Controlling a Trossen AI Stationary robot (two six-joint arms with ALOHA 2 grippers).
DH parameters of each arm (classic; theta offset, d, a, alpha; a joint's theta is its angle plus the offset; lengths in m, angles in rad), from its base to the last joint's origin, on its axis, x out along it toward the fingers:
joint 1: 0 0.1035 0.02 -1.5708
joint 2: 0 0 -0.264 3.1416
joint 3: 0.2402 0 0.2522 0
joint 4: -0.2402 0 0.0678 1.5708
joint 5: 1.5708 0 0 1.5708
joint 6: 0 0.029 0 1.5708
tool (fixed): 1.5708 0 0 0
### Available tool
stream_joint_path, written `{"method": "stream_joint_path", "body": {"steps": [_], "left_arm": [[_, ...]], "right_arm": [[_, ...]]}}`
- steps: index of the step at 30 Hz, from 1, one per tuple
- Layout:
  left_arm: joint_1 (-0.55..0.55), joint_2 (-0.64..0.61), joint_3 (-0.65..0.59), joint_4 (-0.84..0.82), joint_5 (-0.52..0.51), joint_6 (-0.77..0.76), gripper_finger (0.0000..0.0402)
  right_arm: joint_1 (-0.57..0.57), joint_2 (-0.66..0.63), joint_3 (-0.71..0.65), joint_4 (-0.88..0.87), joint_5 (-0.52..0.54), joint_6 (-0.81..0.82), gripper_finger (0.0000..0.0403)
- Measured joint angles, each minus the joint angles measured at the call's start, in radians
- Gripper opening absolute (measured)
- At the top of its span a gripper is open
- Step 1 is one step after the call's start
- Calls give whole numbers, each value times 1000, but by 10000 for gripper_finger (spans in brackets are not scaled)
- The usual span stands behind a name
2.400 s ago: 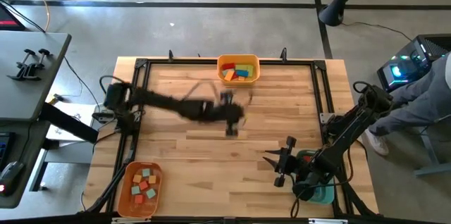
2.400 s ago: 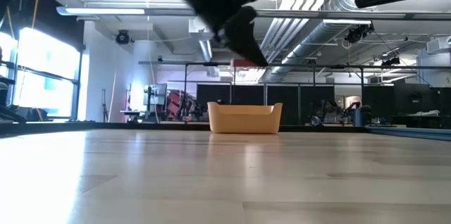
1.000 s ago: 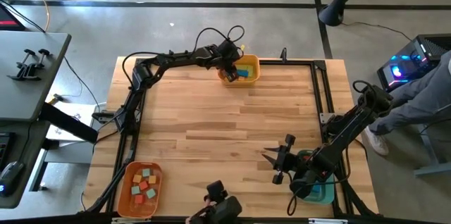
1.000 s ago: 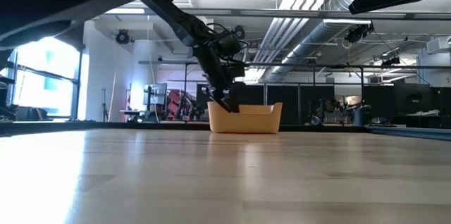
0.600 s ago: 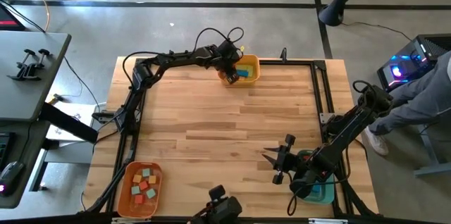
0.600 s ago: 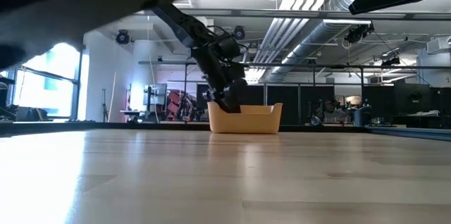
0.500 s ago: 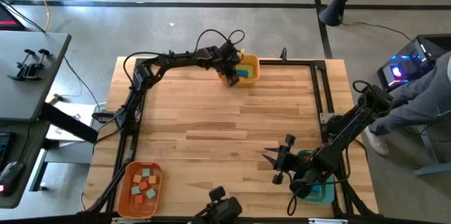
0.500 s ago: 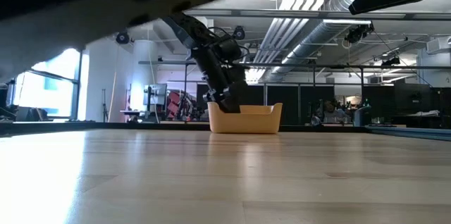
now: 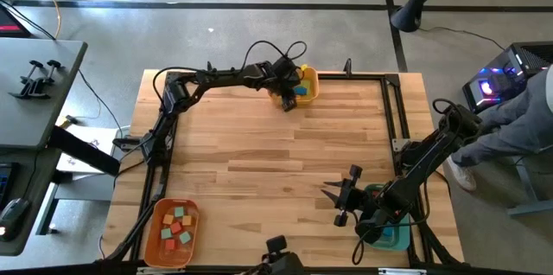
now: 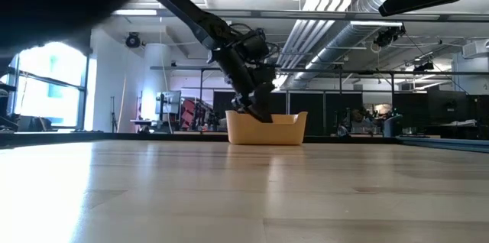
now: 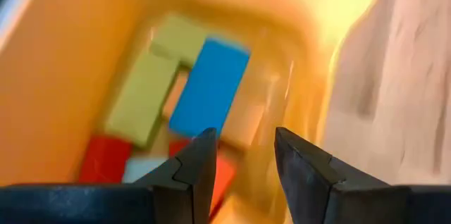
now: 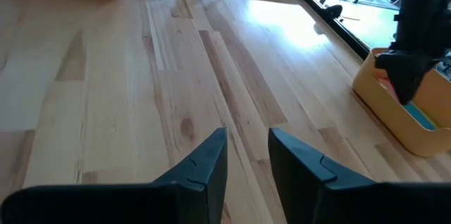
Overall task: Sort blocks by size
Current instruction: Return to Home Position
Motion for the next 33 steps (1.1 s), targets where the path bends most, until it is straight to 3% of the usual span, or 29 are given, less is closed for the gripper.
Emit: {"method": "stream_joint_path", "body": {"steps": [9, 18, 20, 24, 28, 33], "left_arm": [[-17, 3, 0, 115, -104, -81, 128], [-32, 1, 0, 37, -65, -91, 127], [-59, -6, 0, 5, -107, -80, 124], [-106, -51, -2, -25, 20, -93, 113], [-177, -152, -100, 45, 44, -87, 88], [-252, -402, -382, 254, 52, -149, 55]], "right_arm": [[0, 0, 0, 0, 0, 1, 101], [1, 0, 0, 0, 0, 0, 101], [2, 0, 0, -5, -9, 1, 101], [31, 4, 1, -75, 3, 86, 101], [90, 21, 0, -142, 70, 211, 101], [150, 43, 0, -154, 63, 305, 101]]}}
